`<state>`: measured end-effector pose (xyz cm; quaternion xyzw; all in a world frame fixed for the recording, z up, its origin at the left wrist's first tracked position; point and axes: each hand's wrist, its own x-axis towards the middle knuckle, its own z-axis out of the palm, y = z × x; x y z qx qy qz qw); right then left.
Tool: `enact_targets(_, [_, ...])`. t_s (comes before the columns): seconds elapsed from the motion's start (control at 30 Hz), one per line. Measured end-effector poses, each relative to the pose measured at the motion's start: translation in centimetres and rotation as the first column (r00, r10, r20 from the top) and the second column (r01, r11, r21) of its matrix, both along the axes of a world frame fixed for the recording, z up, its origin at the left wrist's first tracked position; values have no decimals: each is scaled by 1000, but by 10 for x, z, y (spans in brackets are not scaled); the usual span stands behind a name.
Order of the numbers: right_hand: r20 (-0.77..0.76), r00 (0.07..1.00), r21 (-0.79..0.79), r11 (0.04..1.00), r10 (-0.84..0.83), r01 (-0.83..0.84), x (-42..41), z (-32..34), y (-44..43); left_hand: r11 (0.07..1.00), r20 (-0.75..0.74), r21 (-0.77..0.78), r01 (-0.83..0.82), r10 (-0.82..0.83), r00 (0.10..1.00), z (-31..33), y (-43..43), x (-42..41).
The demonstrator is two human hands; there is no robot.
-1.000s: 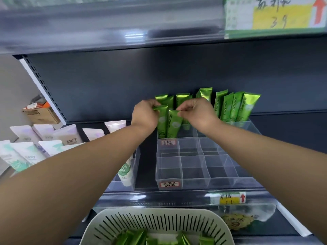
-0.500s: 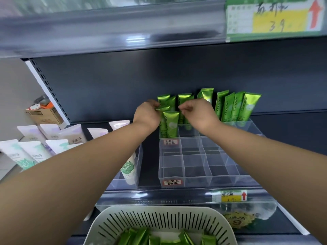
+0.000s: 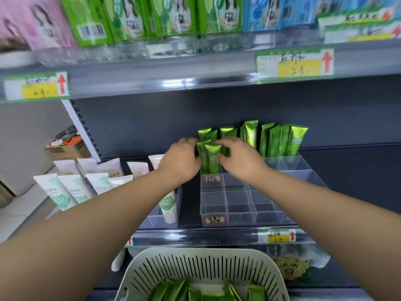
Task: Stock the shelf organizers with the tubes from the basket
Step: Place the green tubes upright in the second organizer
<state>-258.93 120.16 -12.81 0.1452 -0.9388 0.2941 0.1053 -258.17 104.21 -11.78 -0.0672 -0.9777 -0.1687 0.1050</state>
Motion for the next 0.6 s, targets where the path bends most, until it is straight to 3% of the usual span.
enact_targets(0.17, [111, 993, 160, 986, 38, -56, 30, 7, -3, 986, -56, -165, 11, -20, 998, 5, -5, 34])
enact_targets(0.3, [109, 994, 262, 964, 22, -50, 54, 11, -3, 961, -113, -274, 24, -57, 992, 4, -7, 60])
enact_targets(0.6, [76, 996, 359, 930, 48, -72, 113, 10, -1, 942, -151, -333, 33, -88, 985, 0, -12, 124])
